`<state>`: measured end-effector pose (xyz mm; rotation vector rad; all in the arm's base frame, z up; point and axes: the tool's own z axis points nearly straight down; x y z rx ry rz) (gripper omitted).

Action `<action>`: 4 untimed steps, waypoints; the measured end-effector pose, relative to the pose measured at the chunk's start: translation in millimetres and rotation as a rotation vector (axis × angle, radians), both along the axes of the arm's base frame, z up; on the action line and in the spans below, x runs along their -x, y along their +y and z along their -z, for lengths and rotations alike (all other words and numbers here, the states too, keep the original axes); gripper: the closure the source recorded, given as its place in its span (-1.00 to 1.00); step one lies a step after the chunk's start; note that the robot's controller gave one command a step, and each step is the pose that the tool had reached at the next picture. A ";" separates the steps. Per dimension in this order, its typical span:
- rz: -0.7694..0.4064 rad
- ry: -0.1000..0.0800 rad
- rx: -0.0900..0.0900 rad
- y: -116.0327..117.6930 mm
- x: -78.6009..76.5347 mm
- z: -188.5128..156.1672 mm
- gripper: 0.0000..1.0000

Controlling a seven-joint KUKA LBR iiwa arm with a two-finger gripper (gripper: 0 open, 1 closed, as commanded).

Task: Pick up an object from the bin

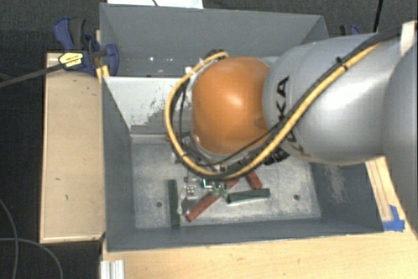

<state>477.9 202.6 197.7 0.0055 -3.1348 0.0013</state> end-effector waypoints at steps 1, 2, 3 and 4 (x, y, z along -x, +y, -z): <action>0.005 -0.008 -0.002 -1.1 -2.1 -4.4 -1.00; -0.030 -0.014 -0.005 -29.3 -3.7 45.9 -1.00; -0.172 -0.012 -0.002 -38.4 -24.3 110.2 -1.00; -0.334 0.003 0.008 -22.3 -27.0 122.9 -1.00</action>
Offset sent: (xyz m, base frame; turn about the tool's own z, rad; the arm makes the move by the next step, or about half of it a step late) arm 0.0029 -0.0751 -0.1274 -0.0738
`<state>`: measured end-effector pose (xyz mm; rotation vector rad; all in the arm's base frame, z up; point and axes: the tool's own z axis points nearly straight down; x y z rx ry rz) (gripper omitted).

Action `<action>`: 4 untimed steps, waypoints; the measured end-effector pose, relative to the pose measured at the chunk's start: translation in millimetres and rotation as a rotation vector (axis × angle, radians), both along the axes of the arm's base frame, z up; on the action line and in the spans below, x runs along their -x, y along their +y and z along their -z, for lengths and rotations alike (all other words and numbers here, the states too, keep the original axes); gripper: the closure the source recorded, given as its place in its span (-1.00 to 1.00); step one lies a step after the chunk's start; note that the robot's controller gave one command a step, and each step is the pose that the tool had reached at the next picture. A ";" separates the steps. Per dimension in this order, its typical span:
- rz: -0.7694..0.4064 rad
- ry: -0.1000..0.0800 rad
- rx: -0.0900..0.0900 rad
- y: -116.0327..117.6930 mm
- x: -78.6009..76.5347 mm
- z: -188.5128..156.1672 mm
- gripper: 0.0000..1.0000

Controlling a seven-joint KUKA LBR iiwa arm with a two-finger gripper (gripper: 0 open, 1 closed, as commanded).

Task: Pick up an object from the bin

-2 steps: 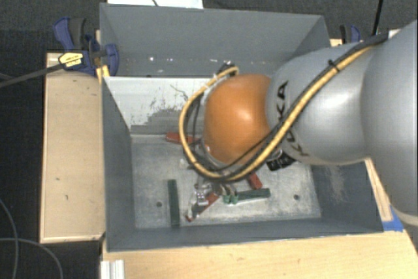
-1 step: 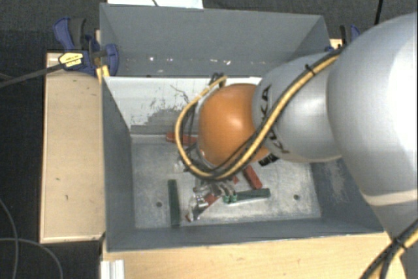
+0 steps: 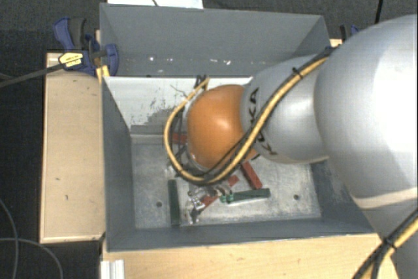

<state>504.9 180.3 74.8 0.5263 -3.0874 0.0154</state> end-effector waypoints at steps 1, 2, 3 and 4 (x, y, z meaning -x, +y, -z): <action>-0.300 -0.014 -0.015 14.9 -17.7 -0.2 -1.00; -0.571 -0.006 -0.015 51.2 2.3 3.3 1.00; -0.568 -0.006 -0.015 51.1 2.3 3.3 1.00; -0.591 0.001 -0.014 44.6 2.3 -50.0 1.00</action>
Offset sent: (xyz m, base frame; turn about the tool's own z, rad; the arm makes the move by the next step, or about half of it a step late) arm -0.0031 0.0499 -0.0048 -0.5754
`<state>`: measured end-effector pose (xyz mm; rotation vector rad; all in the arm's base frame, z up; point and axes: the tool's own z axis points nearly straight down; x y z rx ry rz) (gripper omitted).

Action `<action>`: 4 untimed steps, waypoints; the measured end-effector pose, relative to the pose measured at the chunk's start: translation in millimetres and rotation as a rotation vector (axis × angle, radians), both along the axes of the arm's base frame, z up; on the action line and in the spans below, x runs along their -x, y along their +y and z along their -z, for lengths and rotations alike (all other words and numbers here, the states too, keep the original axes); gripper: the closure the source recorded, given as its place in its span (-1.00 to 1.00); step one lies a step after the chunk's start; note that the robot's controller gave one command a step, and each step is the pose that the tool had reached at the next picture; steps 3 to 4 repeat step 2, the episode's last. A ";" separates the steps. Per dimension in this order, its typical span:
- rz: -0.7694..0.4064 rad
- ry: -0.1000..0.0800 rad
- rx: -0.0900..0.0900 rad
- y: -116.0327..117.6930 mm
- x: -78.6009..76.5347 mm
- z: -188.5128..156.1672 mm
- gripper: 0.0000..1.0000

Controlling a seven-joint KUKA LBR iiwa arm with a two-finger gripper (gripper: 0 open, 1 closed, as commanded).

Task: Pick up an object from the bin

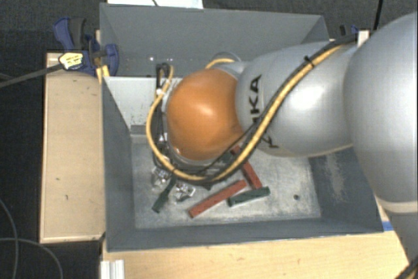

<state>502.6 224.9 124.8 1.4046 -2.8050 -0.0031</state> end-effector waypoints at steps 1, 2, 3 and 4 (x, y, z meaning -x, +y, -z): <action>0.006 -0.016 -0.006 1.2 1.8 -12.0 1.00; 0.023 -0.007 -0.002 1.6 3.8 -116.2 1.00; 0.023 -0.007 -0.002 1.6 3.8 -116.2 1.00; 0.023 -0.007 -0.002 1.6 3.8 -116.2 1.00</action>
Offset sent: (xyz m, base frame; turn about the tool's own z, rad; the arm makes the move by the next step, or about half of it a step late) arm -0.0043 0.0011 0.1156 0.0176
